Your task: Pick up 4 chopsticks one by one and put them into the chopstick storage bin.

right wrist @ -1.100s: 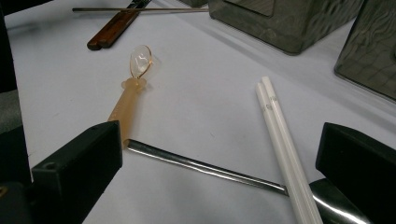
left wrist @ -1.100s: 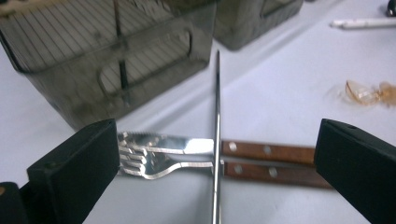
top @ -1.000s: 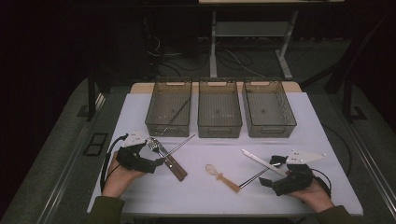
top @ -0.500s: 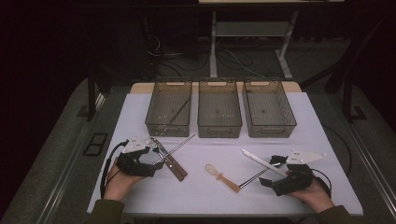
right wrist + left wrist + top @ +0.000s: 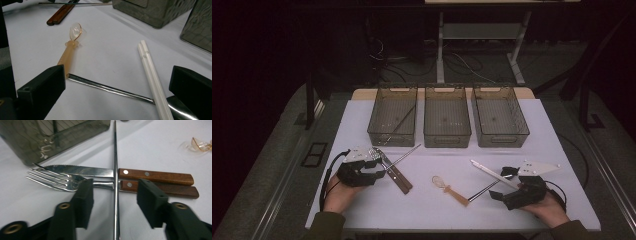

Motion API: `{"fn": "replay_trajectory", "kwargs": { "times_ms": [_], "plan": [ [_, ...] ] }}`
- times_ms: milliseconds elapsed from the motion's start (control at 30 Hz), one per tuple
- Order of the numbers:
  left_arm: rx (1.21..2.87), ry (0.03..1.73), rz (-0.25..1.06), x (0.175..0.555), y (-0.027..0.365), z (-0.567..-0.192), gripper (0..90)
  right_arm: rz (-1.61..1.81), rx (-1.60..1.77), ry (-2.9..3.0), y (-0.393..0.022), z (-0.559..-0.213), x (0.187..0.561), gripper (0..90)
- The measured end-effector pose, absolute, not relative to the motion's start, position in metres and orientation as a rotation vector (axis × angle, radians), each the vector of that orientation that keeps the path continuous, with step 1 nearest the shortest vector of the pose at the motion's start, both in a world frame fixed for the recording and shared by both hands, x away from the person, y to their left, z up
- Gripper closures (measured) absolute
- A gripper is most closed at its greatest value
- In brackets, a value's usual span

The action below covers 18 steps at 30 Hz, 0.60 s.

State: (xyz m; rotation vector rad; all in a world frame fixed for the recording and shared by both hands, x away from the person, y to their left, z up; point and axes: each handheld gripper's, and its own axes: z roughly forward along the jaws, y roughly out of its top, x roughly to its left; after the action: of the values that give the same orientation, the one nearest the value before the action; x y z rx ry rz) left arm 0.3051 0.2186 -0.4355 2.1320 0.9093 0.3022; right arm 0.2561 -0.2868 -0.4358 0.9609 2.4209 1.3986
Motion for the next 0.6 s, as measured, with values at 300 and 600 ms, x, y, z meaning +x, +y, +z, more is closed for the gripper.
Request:
{"fn": "replay_trajectory", "kwargs": {
  "times_ms": [300,600],
  "plan": [
    [2.168,0.887,0.291,0.309,0.216,-0.441,64.3,1.398,0.961,2.421,-0.287,-0.436,0.256,0.5],
    [2.207,0.871,0.296,0.313,0.211,-0.447,71.3,1.397,0.962,2.422,-0.287,-0.436,0.256,0.5]
  ]
}}
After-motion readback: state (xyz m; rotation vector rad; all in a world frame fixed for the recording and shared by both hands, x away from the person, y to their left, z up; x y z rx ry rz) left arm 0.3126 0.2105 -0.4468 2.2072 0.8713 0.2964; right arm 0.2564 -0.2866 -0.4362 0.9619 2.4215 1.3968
